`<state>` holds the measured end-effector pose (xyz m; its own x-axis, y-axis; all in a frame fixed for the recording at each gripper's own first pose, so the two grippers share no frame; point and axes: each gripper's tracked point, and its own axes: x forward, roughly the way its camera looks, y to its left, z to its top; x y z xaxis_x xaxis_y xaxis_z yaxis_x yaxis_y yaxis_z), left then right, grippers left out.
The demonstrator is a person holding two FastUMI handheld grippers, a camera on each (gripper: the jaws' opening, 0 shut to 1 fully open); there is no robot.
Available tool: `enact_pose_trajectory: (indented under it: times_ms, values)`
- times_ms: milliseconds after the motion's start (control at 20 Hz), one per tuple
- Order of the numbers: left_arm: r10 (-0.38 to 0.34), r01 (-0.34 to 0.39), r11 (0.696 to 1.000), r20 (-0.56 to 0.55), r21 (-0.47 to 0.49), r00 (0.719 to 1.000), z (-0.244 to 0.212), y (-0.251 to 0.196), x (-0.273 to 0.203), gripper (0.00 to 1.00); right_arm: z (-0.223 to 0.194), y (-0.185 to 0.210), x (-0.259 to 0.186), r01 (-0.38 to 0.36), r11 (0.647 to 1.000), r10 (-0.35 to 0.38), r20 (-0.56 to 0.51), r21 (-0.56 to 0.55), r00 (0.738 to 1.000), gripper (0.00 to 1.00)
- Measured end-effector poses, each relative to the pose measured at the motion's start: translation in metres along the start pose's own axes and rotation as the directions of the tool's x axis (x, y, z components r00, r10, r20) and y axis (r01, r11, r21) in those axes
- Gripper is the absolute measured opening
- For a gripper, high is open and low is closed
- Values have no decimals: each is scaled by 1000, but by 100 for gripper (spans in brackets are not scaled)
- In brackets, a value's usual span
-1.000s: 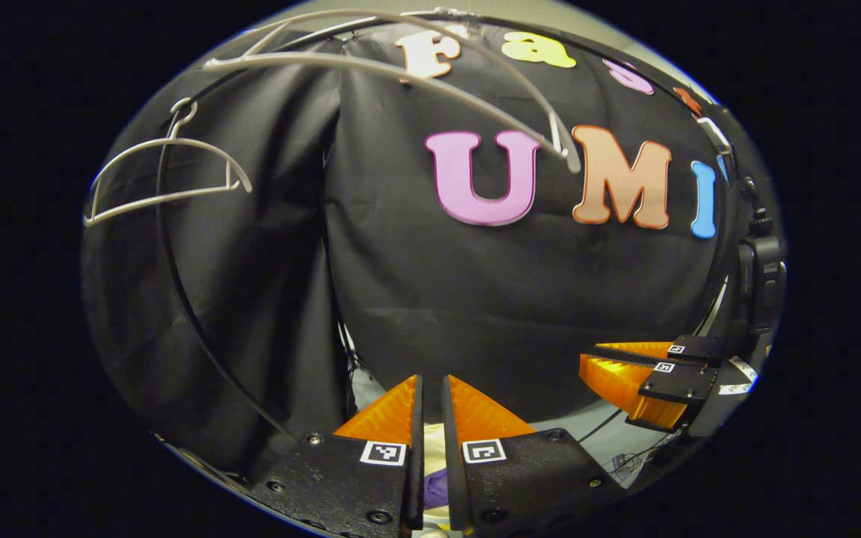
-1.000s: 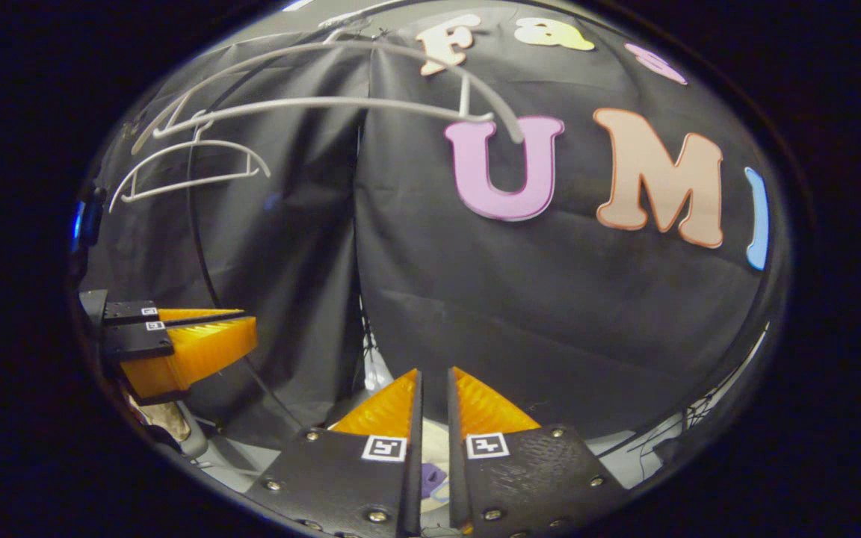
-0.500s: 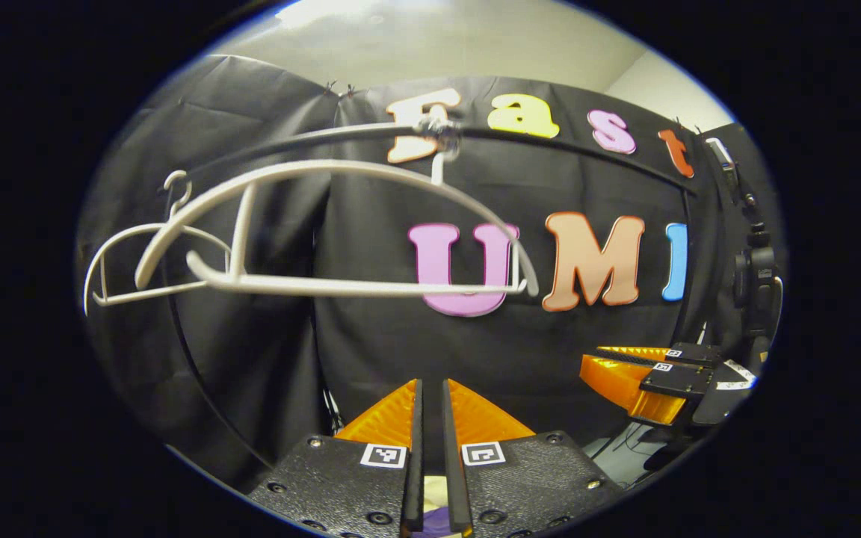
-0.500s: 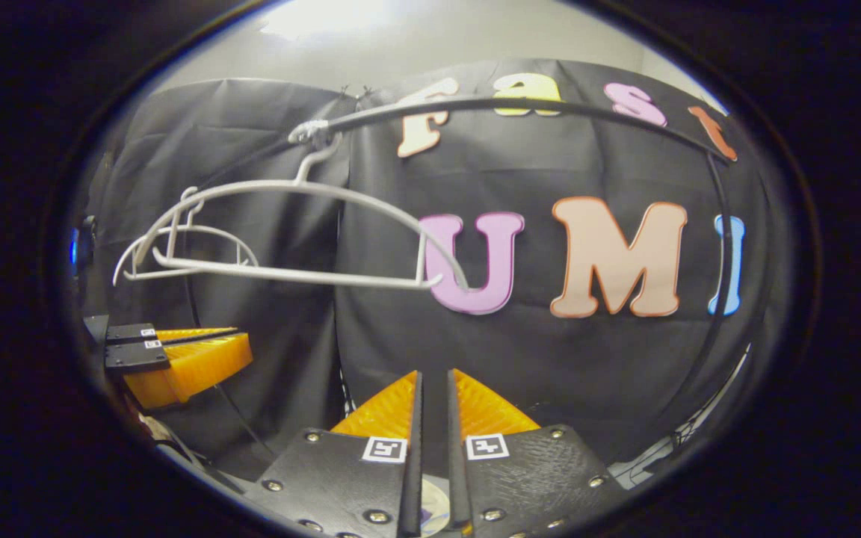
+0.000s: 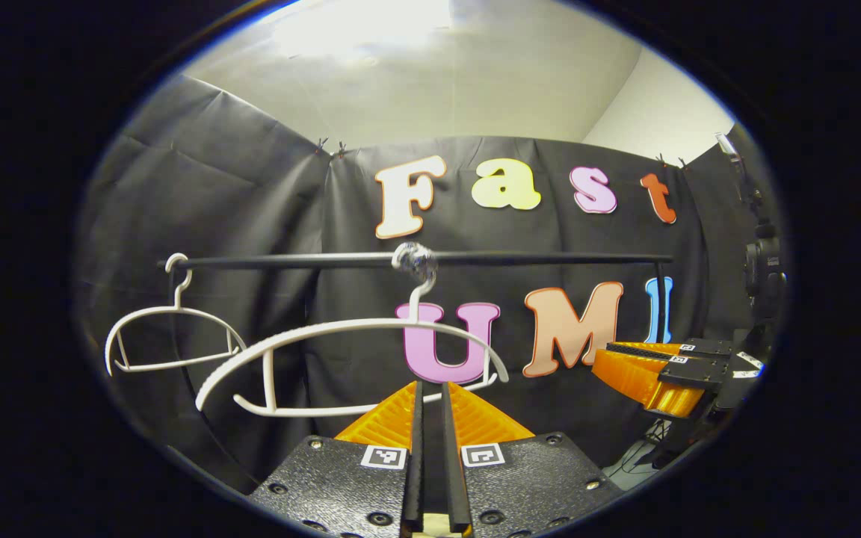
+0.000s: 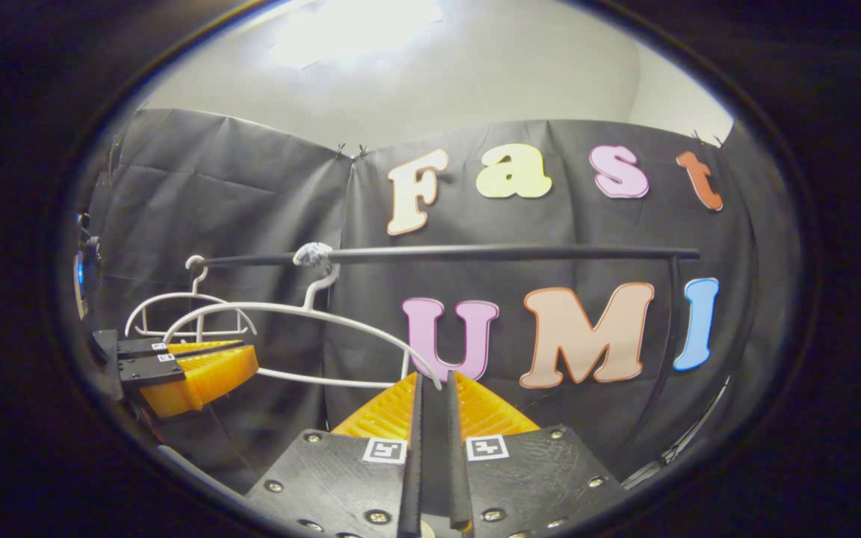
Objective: Grasp the clothes on the hanger with both hands and then place them into the laundry hamper below.
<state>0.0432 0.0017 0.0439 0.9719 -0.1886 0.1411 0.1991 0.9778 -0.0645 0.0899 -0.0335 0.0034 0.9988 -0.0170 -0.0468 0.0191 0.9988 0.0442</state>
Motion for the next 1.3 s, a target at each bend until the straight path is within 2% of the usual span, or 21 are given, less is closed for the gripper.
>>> enact_pose_trajectory:
  times_ms: [50,100,150,200,250,500,650,700,750,800,850,900,1000,1100,1250,1300]
  values:
    - [-4,4,1000,16,-3,1000,7,-2,-1,16,8,0,-3,2,1000,-2,12,-3,1000,15]
    - [-8,8,1000,28,-7,1000,14,-3,-2,13,13,0,-6,5,1000,-5,22,-3,1000,10]
    - [-11,11,1000,40,-11,999,20,-4,-4,10,20,0,-9,7,1000,-7,31,-2,1000,15]
    - [-14,15,1000,49,-15,999,26,-5,-5,13,23,0,-13,10,1000,-10,39,-3,999,15]
    - [-16,17,1000,59,-17,998,30,-6,-6,10,26,-1,-15,15,1000,-14,46,-6,999,15]
    - [-26,27,1000,74,-11,997,39,-9,-10,13,35,-4,-21,35,999,-35,55,5,998,14]
    - [-30,32,999,74,-13,997,40,-10,-9,19,38,-9,-25,52,999,-53,59,15,997,14]
    - [-35,36,999,76,-15,996,41,-11,-10,33,38,-11,-27,58,998,-59,62,16,996,15]
    - [-40,41,999,77,-15,996,42,-13,-10,35,39,-14,-28,65,998,-66,64,16,996,15]
    - [-42,43,999,77,-11,996,42,-14,-9,33,40,-17,-29,70,997,-71,67,17,995,17]
    - [-46,47,999,78,-8,996,42,-15,-9,46,41,-20,-29,74,997,-75,69,17,995,19]
    - [-50,51,999,78,-5,996,42,-17,-10,48,41,-22,-29,79,997,-80,71,16,994,30]
    - [-55,56,998,79,0,995,42,-19,-10,55,41,-23,-30,83,996,-84,72,16,994,31]
    - [-58,58,998,80,1,995,42,-20,-10,65,39,-24,-30,80,997,-81,66,17,995,47]
    - [-57,57,998,78,5,995,40,-20,-9,87,38,-20,-32,75,997,-76,60,23,995,64]
    - [-55,55,998,78,8,995,40,-20,-9,87,37,-23,-29,80,997,-81,60,24,995,71]
